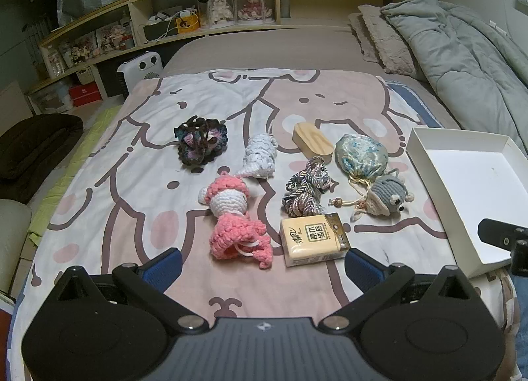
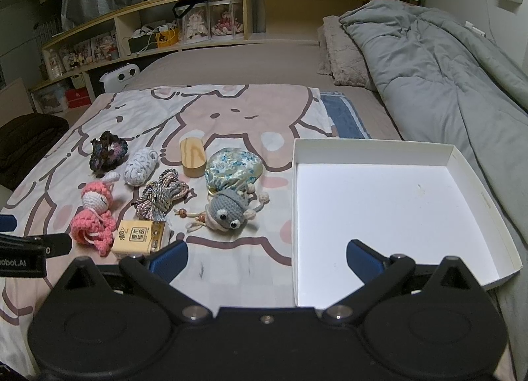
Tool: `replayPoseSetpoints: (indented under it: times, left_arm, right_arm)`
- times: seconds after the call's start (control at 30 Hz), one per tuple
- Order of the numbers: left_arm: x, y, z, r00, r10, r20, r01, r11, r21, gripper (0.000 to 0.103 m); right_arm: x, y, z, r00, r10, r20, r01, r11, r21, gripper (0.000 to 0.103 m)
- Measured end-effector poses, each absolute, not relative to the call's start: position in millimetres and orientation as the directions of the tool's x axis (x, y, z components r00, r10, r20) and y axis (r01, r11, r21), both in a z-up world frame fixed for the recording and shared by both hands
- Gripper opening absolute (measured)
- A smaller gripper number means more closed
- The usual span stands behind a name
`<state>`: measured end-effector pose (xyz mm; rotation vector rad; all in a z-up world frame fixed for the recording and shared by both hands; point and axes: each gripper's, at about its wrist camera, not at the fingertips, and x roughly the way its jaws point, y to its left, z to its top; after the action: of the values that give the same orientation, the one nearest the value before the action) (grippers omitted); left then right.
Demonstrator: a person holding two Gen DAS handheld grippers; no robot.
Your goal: Organize objects
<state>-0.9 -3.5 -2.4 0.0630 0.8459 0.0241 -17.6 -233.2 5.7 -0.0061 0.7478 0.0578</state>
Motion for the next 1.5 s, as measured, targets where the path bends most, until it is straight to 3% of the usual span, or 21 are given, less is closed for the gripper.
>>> replayPoseSetpoints:
  times: [1.5]
  left_arm:
    - [-0.9,-7.4,-8.5,0.660,0.044,-0.750,0.005,0.998,0.062,0.103]
  right_arm:
    - [-15.6,-236.3,1.1,0.721,0.044,-0.692,-0.048,0.999,0.014,0.103]
